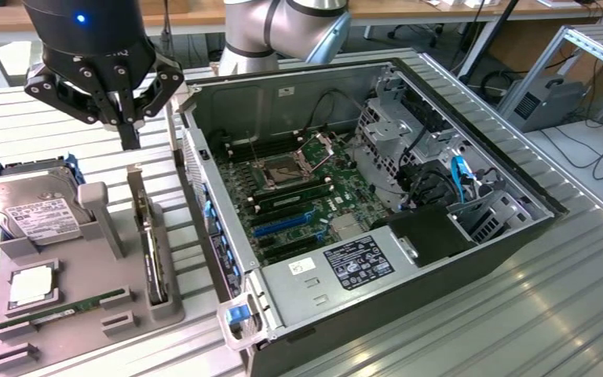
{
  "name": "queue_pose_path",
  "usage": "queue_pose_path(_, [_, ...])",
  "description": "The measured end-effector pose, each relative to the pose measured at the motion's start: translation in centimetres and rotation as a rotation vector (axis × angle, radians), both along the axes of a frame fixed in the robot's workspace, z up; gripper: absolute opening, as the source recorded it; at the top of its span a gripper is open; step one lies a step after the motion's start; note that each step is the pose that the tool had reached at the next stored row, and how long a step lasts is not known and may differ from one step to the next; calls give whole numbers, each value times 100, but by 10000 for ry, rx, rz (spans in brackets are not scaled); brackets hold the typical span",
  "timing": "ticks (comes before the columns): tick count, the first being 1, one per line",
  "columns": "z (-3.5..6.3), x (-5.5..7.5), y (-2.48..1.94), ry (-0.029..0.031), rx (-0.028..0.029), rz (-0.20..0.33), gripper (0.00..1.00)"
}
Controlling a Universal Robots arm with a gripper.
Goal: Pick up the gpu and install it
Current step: 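Reach for the gpu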
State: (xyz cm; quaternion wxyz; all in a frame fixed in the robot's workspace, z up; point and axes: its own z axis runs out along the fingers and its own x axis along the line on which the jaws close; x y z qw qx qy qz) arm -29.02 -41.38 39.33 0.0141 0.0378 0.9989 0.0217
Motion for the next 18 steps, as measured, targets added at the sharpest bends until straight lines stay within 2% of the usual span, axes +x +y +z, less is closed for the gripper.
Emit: queue_pose_path(18, [0, 0, -45, 0, 0, 0, 11])
